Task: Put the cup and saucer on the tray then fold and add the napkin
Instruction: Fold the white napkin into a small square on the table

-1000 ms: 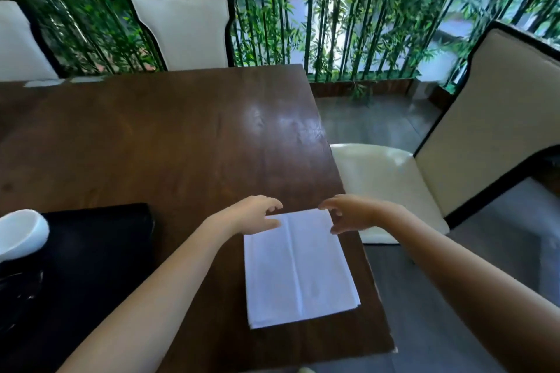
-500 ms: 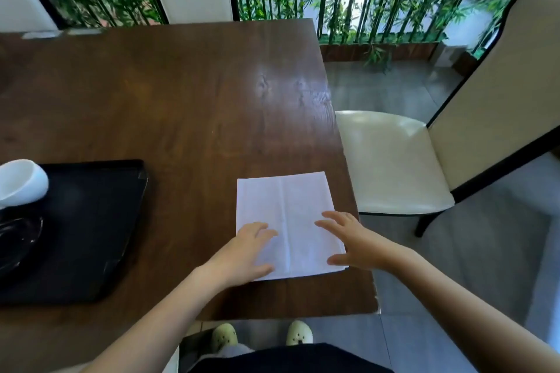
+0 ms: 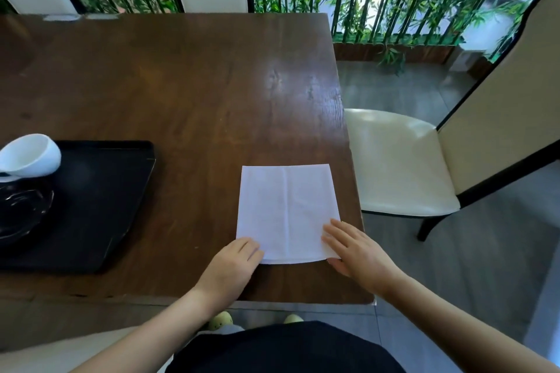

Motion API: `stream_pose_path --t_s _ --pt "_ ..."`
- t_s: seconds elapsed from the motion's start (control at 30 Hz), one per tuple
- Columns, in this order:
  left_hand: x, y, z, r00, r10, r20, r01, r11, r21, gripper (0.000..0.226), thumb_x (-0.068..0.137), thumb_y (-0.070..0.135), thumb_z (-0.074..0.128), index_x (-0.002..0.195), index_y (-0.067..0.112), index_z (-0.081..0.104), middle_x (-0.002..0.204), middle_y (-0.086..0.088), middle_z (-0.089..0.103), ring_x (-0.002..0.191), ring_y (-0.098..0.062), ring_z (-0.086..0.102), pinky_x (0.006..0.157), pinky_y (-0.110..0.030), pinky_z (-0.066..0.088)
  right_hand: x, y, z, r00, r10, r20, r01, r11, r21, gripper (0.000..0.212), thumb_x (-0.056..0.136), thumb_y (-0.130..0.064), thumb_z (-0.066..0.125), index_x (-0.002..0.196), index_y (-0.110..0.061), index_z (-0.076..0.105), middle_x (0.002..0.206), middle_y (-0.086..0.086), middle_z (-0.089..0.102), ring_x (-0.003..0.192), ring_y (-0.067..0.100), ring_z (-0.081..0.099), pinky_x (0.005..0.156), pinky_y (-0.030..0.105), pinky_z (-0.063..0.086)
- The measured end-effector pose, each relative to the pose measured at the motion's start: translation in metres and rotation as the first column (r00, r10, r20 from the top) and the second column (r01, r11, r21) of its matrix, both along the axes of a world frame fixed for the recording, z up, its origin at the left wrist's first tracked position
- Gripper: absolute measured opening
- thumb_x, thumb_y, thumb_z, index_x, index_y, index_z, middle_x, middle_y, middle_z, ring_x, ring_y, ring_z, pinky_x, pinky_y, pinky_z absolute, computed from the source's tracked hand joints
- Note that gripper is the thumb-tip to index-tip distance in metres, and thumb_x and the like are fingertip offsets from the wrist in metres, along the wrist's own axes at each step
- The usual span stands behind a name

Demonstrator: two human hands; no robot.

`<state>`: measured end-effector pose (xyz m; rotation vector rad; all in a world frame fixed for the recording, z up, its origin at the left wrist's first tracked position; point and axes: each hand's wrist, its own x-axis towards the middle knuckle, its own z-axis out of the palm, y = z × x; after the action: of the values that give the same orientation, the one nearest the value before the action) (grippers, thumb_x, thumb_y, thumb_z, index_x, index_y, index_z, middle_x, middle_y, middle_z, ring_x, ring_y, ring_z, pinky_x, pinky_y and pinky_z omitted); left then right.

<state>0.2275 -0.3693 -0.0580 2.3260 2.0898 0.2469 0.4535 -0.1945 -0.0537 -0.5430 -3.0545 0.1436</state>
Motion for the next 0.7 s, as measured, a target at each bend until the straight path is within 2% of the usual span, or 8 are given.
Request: stream_pose_path --t_s 0.07,0.13,0.27,0.33,0.43,0.53,0.6,0.7 --pt "-0.001 -0.005 -0.002 1.0 0.013 -0.009 -0.013 1.0 0.014 0.028 0.08 0.002 0.045 0.089 0.009 0.07 0.088 -0.006 0.069 0.084 -0.02 0.066 0.077 -0.028 0.057 0.004 -0.004 -0.005 0.996 0.045 -0.074 -0.04 0.997 0.062 0.044 0.057 -0.023 0.088 0.096 -0.011 0.074 0.107 0.007 0.073 0.103 0.024 0.068 0.087 0.037 0.054" --pt "-0.002 -0.009 -0.004 1.0 0.025 -0.007 -0.025 1.0 0.011 0.017 0.076 0.0 0.061 0.088 0.008 0.069 0.086 -0.007 0.069 0.083 -0.021 0.067 0.076 -0.029 0.058 0.009 -0.008 -0.009 0.99 0.06 -0.124 -0.053 0.997 0.057 0.043 0.057 -0.015 0.088 0.098 -0.009 0.074 0.108 0.008 0.072 0.102 0.025 0.068 0.087 0.038 0.055" --pt "0.003 -0.014 -0.006 0.999 0.049 -0.016 -0.049 0.999 0.016 0.017 0.069 0.003 0.076 0.085 0.007 0.071 0.085 -0.009 0.071 0.083 -0.022 0.069 0.076 -0.03 0.058 0.012 -0.013 -0.009 0.982 0.076 -0.171 -0.066 0.996 0.061 0.041 0.057 -0.013 0.088 0.096 -0.007 0.075 0.106 0.009 0.073 0.101 0.026 0.069 0.083 0.037 0.056" --pt "0.004 -0.015 -0.006 0.998 0.057 -0.003 -0.057 0.998 0.032 0.016 0.068 0.002 0.076 0.083 0.006 0.071 0.084 -0.009 0.072 0.082 -0.023 0.07 0.076 -0.03 0.059 0.013 -0.014 -0.005 0.983 0.083 -0.164 -0.074 0.996 0.056 0.04 0.056 -0.014 0.088 0.093 -0.006 0.075 0.104 0.009 0.074 0.098 0.026 0.07 0.082 0.037 0.057" --pt "-0.004 -0.011 -0.007 0.996 0.083 0.035 -0.084 0.996 0.03 0.011 0.073 0.0 0.07 0.082 0.007 0.069 0.082 -0.008 0.07 0.076 -0.021 0.068 0.065 -0.031 0.059 0.014 -0.014 0.001 0.984 0.117 -0.137 -0.108 0.992 0.071 0.032 0.058 -0.013 0.086 0.088 -0.007 0.075 0.099 0.009 0.075 0.094 0.025 0.071 0.082 0.037 0.058" --pt "-0.018 0.0 -0.004 0.994 0.104 0.046 -0.106 0.994 0.037 0.018 0.082 0.006 0.05 0.079 0.007 0.069 0.08 -0.009 0.069 0.073 -0.023 0.068 0.062 -0.033 0.058 0.007 -0.016 -0.001 0.978 0.148 -0.149 -0.135 0.986 0.093 0.012 0.067 -0.002 0.073 0.077 -0.008 0.07 0.085 0.007 0.072 0.078 0.027 0.069 0.077 0.037 0.058" --pt "-0.028 0.009 0.002 0.993 0.114 0.031 -0.115 0.992 0.042 0.027 0.082 0.008 0.043 0.078 0.007 0.07 0.08 -0.01 0.071 0.075 -0.025 0.069 0.07 -0.036 0.059 -0.002 -0.02 -0.002 0.978 0.162 -0.133 -0.153 0.985 0.078 0.012 0.068 0.0 0.067 0.07 -0.011 0.062 0.073 0.004 0.064 0.064 0.023 0.06 0.065 0.032 0.055" --pt "-0.041 0.025 0.012 0.985 0.173 0.02 -0.174 0.984 0.03 0.024 0.079 -0.001 0.048 0.08 0.004 0.071 0.087 -0.013 0.073 0.09 -0.028 0.07 0.091 -0.047 0.05 -0.023 -0.032 0.003 0.983 0.173 -0.069 -0.166 0.982 0.091 0.021 0.06 -0.007 0.076 0.064 -0.015 0.057 0.063 0.0 0.056 0.054 0.018 0.052 0.051 0.025 0.045"
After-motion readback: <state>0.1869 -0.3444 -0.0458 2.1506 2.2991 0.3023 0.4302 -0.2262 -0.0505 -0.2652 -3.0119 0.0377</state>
